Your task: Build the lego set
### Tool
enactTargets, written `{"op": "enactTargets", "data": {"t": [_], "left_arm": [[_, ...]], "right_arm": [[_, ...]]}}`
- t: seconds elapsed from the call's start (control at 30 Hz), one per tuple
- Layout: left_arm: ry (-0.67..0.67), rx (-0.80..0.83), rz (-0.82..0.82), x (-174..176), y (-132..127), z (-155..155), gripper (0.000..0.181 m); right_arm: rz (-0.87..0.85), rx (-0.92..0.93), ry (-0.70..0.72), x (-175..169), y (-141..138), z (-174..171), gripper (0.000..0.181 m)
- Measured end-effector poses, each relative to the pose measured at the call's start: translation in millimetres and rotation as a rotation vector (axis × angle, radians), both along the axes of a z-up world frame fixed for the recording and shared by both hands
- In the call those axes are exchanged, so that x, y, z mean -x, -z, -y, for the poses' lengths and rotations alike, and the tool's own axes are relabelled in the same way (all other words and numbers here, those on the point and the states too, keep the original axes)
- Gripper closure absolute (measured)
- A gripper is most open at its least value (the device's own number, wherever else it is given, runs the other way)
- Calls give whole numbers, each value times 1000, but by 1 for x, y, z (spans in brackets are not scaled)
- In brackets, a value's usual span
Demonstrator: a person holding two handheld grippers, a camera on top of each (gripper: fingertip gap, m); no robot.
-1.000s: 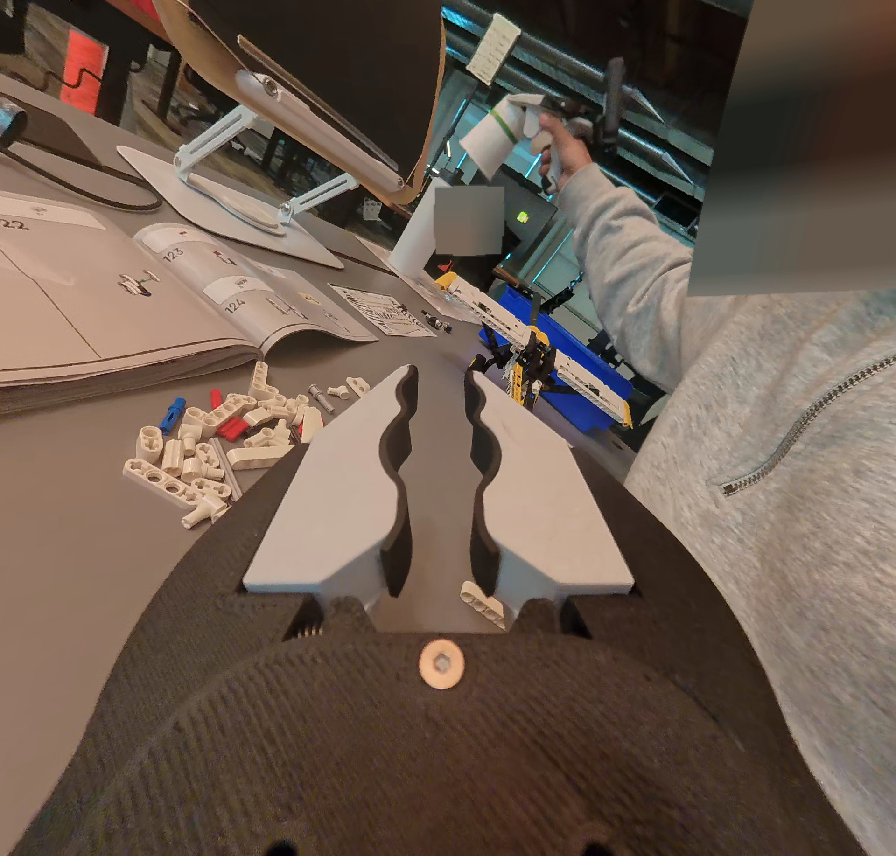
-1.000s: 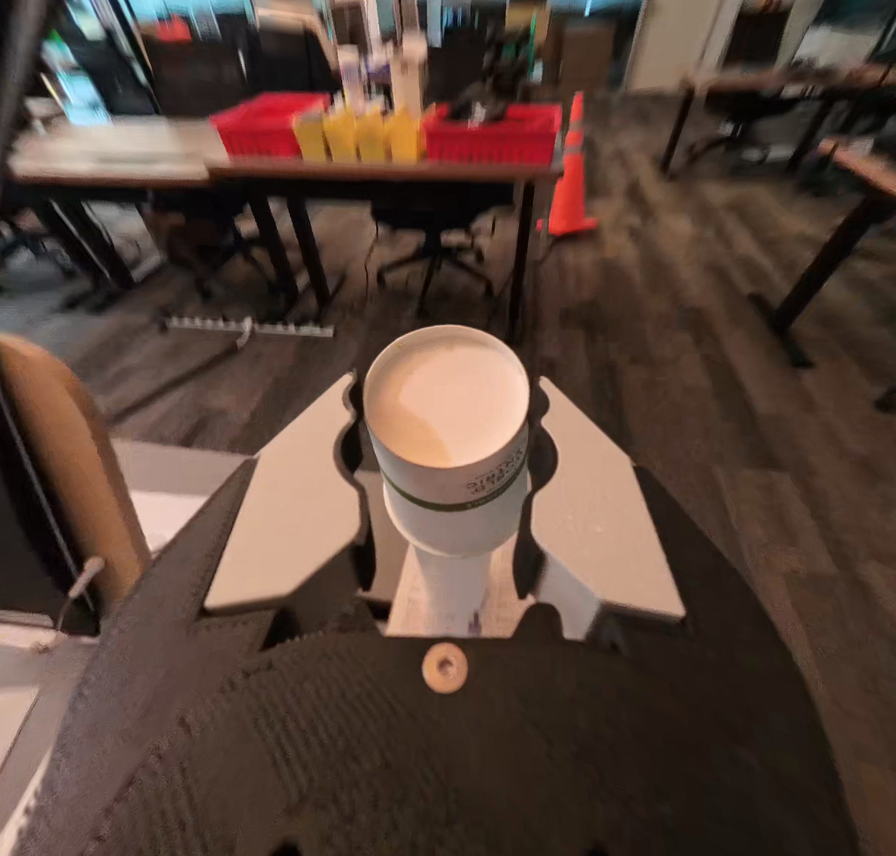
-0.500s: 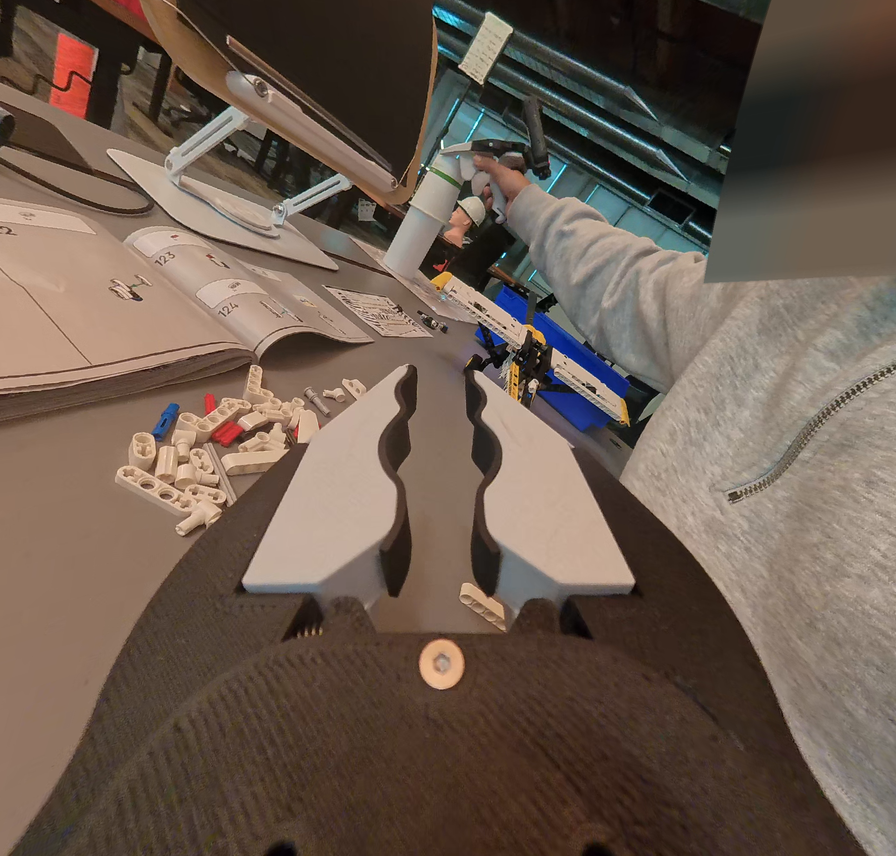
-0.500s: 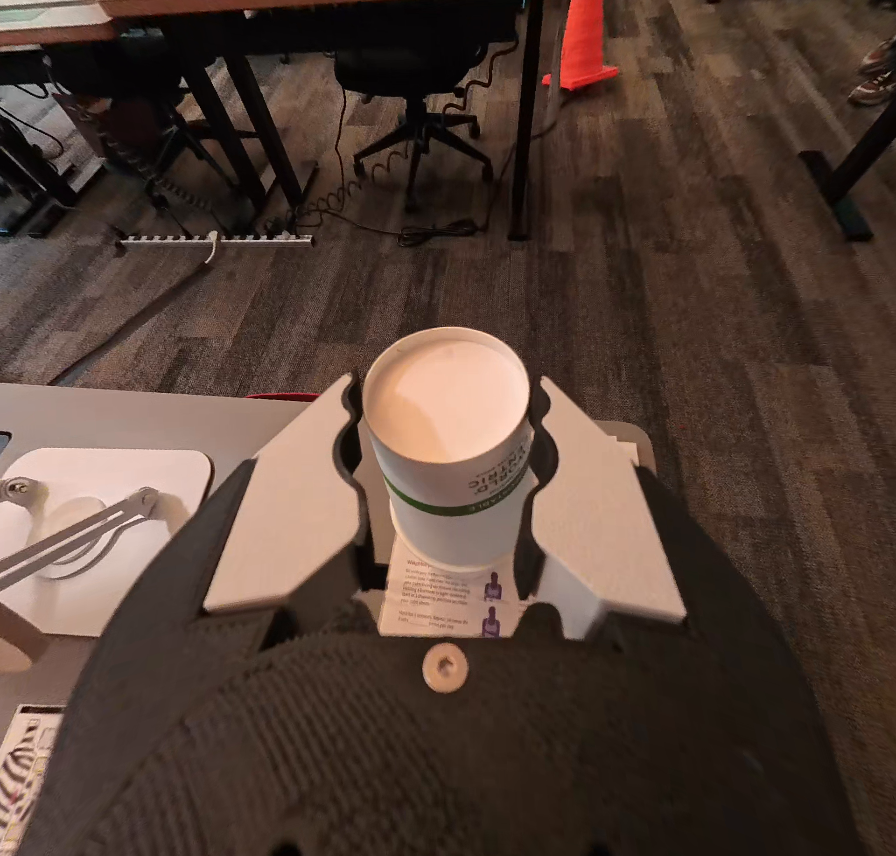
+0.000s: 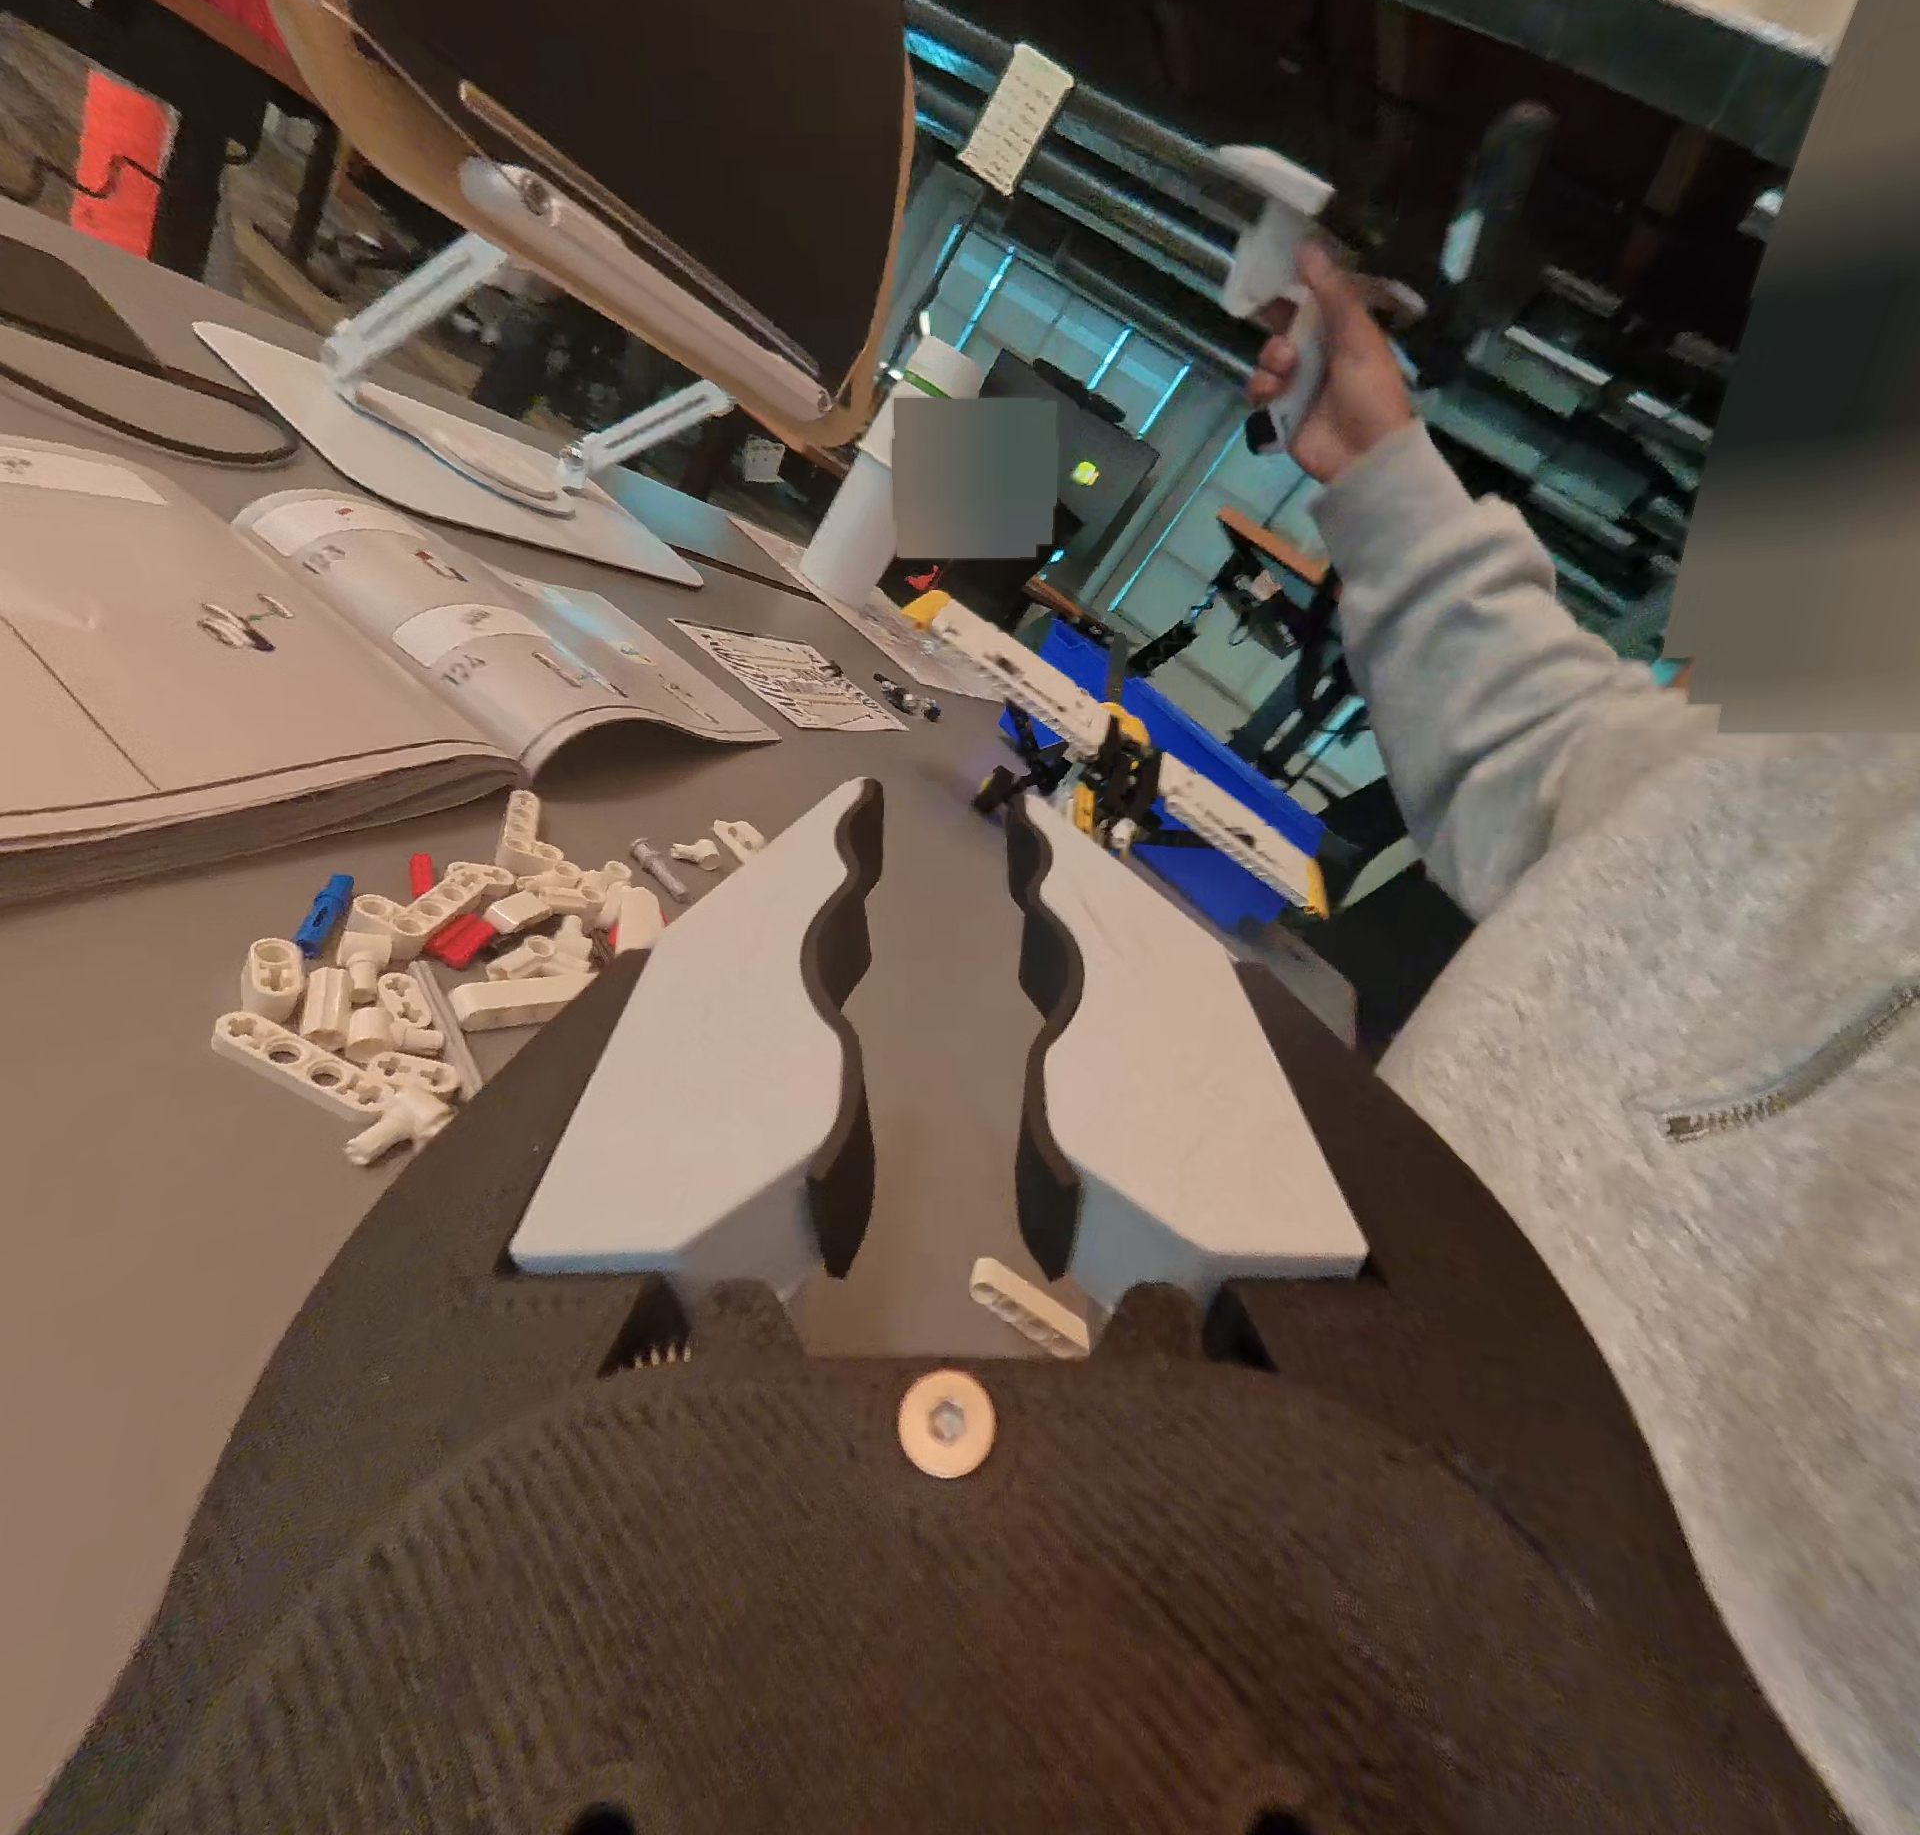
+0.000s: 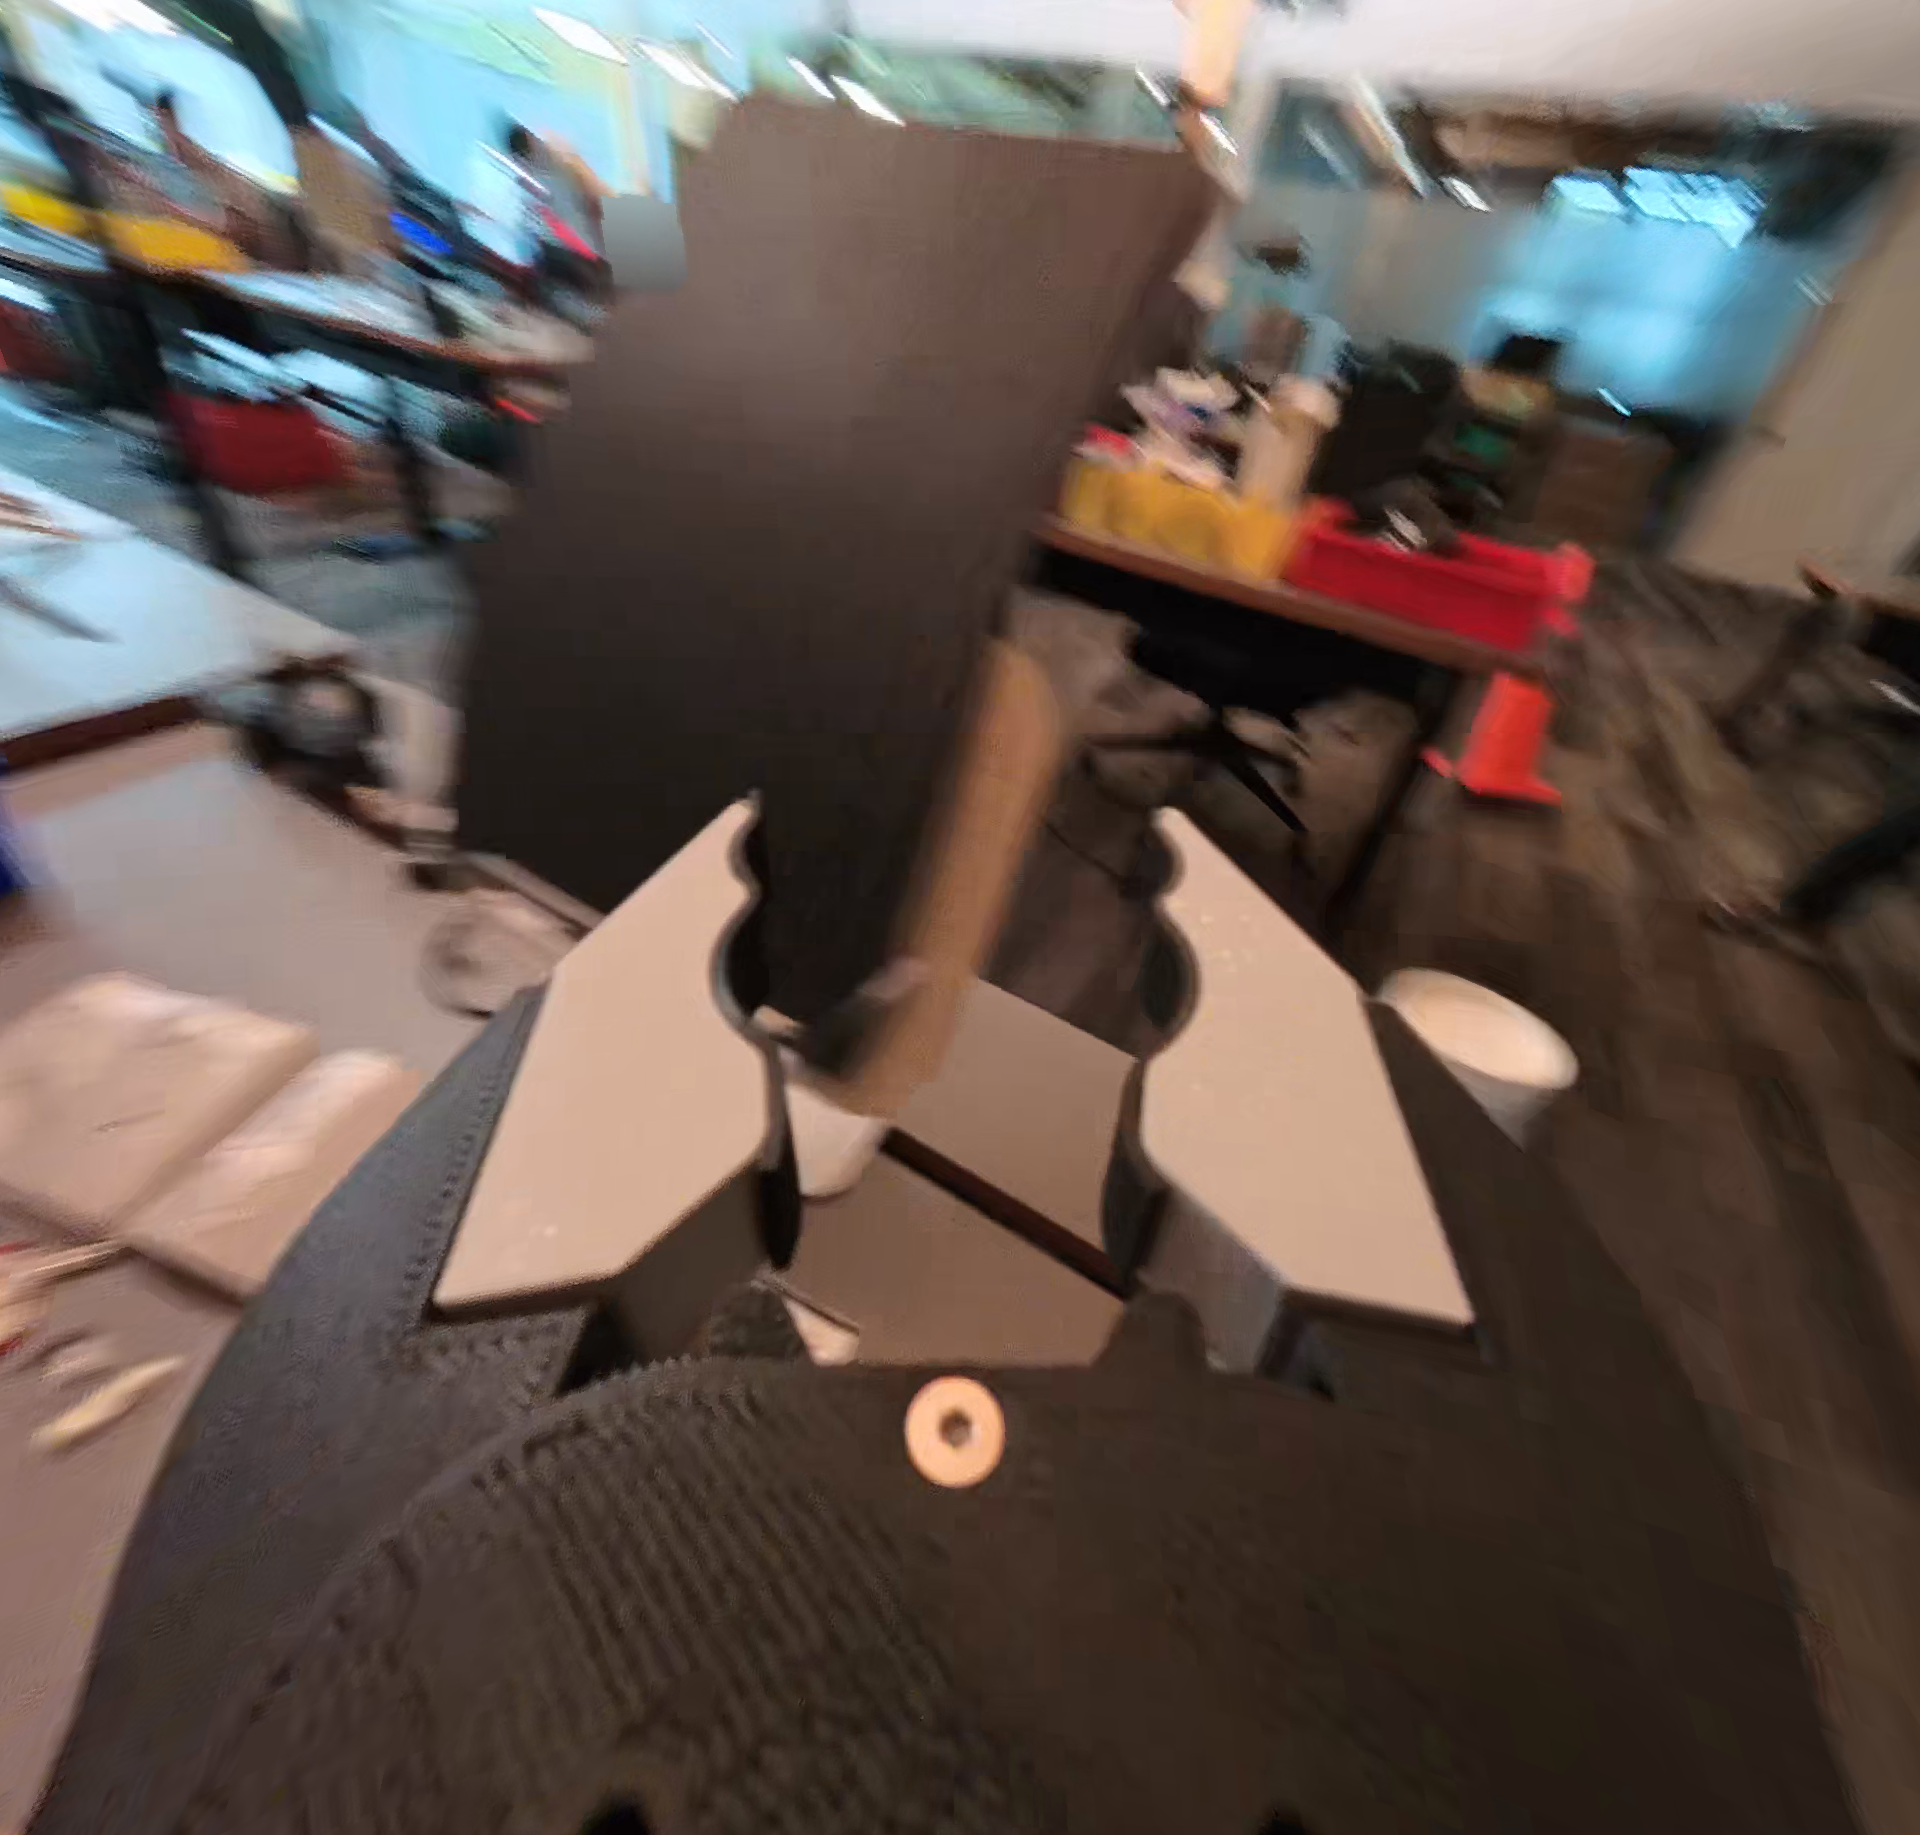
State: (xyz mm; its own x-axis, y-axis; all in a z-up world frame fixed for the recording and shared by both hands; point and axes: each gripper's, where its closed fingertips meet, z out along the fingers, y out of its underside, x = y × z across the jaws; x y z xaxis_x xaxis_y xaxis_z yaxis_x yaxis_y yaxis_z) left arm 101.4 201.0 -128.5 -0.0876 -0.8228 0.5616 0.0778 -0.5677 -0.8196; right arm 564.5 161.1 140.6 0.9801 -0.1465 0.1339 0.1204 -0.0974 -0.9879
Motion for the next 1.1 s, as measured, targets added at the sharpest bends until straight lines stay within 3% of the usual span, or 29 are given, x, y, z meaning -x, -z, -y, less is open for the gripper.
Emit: {"op": "enactTargets", "data": {"t": [0.07,0.13,0.2,0.27,0.37,0.43,0.53,0.7,0.8,0.93,1.1], "left_arm": [[38,50,29,0,-2,2,158],[62,37,73,3,-11,9,158],[33,-65,98,12,-22,13,167],[-110,-180,92,25,-28,5,175],[-172,-231,131,34,-36,3,177],[-129,-189,101,28,-30,4,174],[-64,-162,98,20,-28,11,172],[-40,-238,21,8,-20,21,171],[-15,-302,-22,1,-15,31,171],[24,-364,-105,-14,-6,45,170],[190,-248,-259,-43,18,67,161]], "right_arm": [[-10,-108,-173,95,-11,25,122],[-67,-144,-327,185,1,48,128],[-172,-132,-472,269,33,67,131],[-352,-221,-604,343,65,83,137],[-452,-206,-695,417,140,84,145],[-433,-97,-608,427,197,69,137],[-483,-40,-575,426,235,56,129],[-562,-37,-566,391,241,64,125],[-474,16,-579,371,246,88,131],[-344,21,-482,347,267,106,139],[-262,26,-492,355,277,112,136]]}}
